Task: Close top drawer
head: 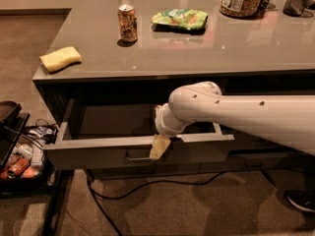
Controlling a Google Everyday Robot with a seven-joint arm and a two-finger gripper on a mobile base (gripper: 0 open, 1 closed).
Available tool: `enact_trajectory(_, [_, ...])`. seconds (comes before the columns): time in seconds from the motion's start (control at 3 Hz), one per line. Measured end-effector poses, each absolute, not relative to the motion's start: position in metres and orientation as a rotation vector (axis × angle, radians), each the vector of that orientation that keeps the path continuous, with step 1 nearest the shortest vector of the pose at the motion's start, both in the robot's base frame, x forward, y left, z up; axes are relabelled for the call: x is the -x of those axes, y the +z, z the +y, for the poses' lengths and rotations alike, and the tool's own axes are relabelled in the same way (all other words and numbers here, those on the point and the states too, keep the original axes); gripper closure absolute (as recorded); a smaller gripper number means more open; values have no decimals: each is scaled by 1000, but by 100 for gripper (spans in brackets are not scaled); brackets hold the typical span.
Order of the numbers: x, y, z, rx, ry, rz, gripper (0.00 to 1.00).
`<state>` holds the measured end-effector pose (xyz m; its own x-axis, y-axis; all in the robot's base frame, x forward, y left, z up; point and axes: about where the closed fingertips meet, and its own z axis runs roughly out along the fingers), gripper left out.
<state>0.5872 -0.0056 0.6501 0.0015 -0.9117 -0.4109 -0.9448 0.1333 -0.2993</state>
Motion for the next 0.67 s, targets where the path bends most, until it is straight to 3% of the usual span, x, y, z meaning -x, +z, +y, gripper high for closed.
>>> enact_trajectory(0.67, [-623, 688, 9, 1758, -12, 1804, 0])
